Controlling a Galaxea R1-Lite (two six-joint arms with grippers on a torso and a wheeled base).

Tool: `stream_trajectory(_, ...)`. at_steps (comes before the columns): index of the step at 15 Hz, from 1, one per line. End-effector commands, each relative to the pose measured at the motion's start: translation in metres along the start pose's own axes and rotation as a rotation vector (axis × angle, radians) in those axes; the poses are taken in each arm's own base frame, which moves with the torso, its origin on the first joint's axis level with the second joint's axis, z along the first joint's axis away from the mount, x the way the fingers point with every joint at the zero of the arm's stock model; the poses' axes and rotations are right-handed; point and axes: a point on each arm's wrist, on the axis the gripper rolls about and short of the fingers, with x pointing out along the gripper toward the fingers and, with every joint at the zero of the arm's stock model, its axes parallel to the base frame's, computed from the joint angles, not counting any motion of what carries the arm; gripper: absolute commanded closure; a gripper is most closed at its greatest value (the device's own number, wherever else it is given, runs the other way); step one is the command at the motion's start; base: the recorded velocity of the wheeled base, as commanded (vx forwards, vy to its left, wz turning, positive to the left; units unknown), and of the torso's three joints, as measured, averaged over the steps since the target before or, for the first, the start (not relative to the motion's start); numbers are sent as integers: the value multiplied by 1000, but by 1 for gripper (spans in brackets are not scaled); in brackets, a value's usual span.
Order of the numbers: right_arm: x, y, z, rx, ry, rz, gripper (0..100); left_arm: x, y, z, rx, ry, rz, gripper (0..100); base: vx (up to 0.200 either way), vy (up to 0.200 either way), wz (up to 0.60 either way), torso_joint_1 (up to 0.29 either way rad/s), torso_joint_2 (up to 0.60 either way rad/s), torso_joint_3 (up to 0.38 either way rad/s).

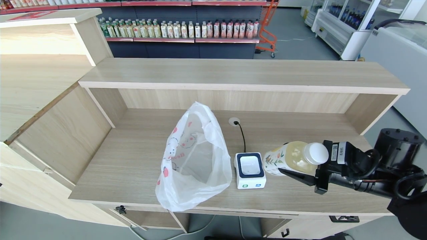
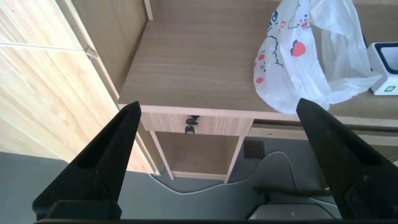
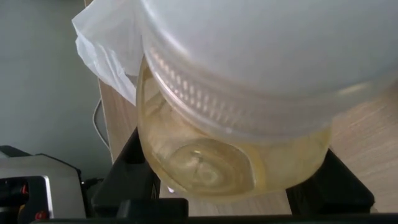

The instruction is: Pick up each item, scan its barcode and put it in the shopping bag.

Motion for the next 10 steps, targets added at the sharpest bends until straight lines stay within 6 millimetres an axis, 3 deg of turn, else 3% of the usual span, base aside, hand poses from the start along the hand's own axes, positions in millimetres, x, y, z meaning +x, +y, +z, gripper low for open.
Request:
stream_trajectory(1, 1, 0, -3, 3, 5, 3, 100, 0, 0, 0, -1, 0, 1, 0, 0, 200, 0, 2, 2, -2)
stream_trajectory(3, 3, 1, -6, 10, 10, 7, 100, 0, 0, 0, -1, 0, 1, 0, 0, 200, 0, -7, -7, 2)
stream_trajectory(7, 9, -1, -15, 5, 3, 12, 100, 0, 0, 0, -4, 0, 1, 0, 0, 0, 0, 0, 0, 0)
stream_trajectory(10, 13, -3, -40, 3, 20, -14, 100, 0, 0, 0, -4, 0, 1, 0, 0, 0, 0, 0, 0, 0)
